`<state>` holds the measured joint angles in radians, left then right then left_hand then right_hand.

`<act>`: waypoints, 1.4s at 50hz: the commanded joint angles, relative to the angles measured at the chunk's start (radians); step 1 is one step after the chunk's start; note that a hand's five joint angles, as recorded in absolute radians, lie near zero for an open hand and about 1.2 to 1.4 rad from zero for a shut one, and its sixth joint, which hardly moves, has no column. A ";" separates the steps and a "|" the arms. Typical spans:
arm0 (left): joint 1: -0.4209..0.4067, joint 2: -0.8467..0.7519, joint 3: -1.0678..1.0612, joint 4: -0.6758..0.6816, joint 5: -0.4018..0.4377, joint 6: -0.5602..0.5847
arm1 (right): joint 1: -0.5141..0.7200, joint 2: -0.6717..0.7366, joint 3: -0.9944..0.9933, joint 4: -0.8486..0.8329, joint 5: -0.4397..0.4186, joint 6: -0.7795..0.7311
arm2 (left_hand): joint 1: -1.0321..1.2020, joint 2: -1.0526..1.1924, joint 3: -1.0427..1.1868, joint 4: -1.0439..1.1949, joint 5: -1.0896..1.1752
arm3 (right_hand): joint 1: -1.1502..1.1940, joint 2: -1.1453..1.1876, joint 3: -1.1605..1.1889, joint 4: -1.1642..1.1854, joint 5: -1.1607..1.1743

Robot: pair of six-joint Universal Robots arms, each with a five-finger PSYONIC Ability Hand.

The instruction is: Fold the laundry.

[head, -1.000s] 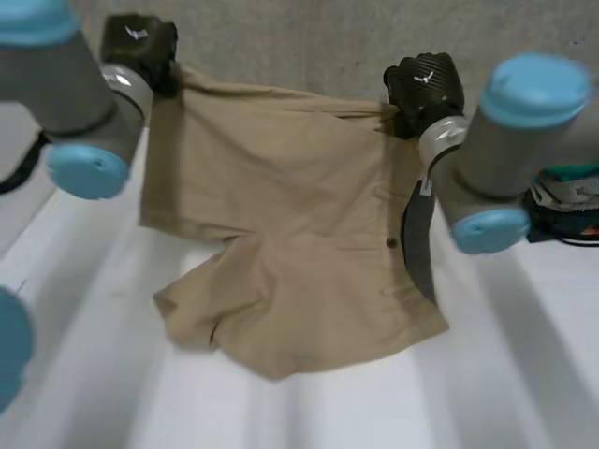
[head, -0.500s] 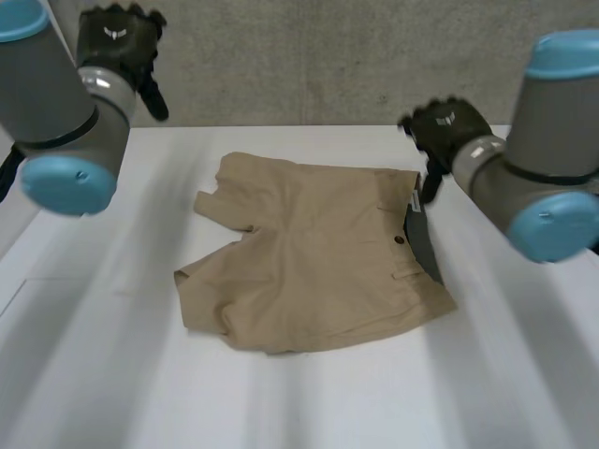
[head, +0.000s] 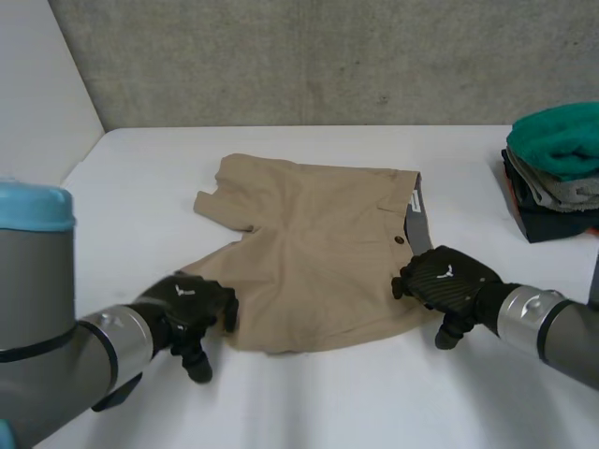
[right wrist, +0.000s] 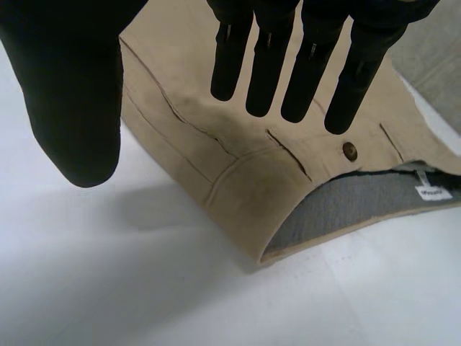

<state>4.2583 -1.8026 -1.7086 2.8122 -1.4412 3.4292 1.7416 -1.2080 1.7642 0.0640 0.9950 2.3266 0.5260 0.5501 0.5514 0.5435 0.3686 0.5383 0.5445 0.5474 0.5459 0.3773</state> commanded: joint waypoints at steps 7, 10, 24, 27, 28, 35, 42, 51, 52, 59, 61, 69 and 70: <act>0.014 -0.182 0.104 0.125 -0.057 0.028 | 0.039 0.120 0.012 -0.319 0.083 0.074 | -0.125 -0.149 -0.150 -0.142 -0.142 | 0.431 0.425 0.422 0.423 0.417; 0.014 -0.204 0.124 0.179 -0.082 0.047 | 0.058 0.128 0.009 -0.346 0.102 0.086 | -0.122 -0.146 -0.147 -0.139 -0.139 | 0.857 0.851 0.848 0.850 0.844; -0.029 -0.359 0.236 0.246 -0.133 0.194 | 0.128 0.130 -0.041 -0.320 0.261 0.189 | 0.235 0.211 0.210 0.218 0.218 | 0.858 0.852 0.849 0.850 0.844; -0.038 -0.366 0.251 0.282 -0.160 0.238 | 0.133 0.127 -0.061 -0.287 0.281 0.203 | 0.596 0.572 0.571 0.578 0.579 | 0.858 0.852 0.849 0.850 0.844; -0.040 -0.366 0.251 0.292 -0.168 0.248 | 0.133 0.125 -0.066 -0.273 0.286 0.206 | 0.708 0.684 0.683 0.691 0.691 | 0.858 0.852 0.849 0.850 0.844; -0.061 -0.328 0.233 0.319 -0.237 0.291 | 0.124 0.072 -0.084 -0.104 0.292 0.191 | 0.870 0.846 0.845 0.853 0.853 | 0.858 0.852 0.849 0.850 0.844; -0.084 -0.144 0.129 0.213 -0.237 0.321 | 0.093 -0.033 -0.080 0.141 0.266 0.044 | 0.870 0.846 0.845 0.853 0.853 | 0.858 0.852 0.849 0.850 0.844; -0.118 0.026 0.006 -0.207 -0.180 0.430 | 0.036 -0.120 -0.071 0.644 0.226 -0.386 | 0.870 0.846 0.845 0.853 0.853 | 0.858 0.852 0.849 0.850 0.844; -0.118 0.026 0.012 -0.227 -0.173 0.432 | 0.036 -0.122 -0.074 0.658 0.224 -0.397 | 0.870 0.846 0.845 0.853 0.853 | 0.858 0.852 0.849 0.850 0.844; -0.107 -0.061 0.210 -0.149 -0.166 0.424 | 0.062 -0.062 -0.173 0.557 0.228 -0.231 | 0.870 0.846 0.845 0.853 0.853 | 0.858 0.852 0.849 0.850 0.844; -0.101 -0.105 0.286 -0.110 -0.174 0.427 | 0.065 -0.033 -0.213 0.519 0.240 -0.169 | 0.870 0.846 0.845 0.853 0.853 | 0.858 0.852 0.849 0.850 0.844; -0.064 -0.478 0.840 0.130 -0.209 0.430 | 0.102 0.149 -0.449 0.222 0.421 0.111 | 0.870 0.846 0.845 0.853 0.853 | 0.858 0.852 0.849 0.850 0.844; -0.064 -0.548 0.930 0.134 -0.219 0.430 | 0.110 0.186 -0.485 0.148 0.450 0.123 | 0.870 0.846 0.845 0.853 0.853 | 0.858 0.852 0.849 0.850 0.844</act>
<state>4.1745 -2.0580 -1.1798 2.8243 -1.6277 3.8558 1.8228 -1.1610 1.4353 0.4648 1.3091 2.3162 1.1241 1.1957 1.1870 1.1935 0.9962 1.1111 1.1705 1.1862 1.1925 1.0169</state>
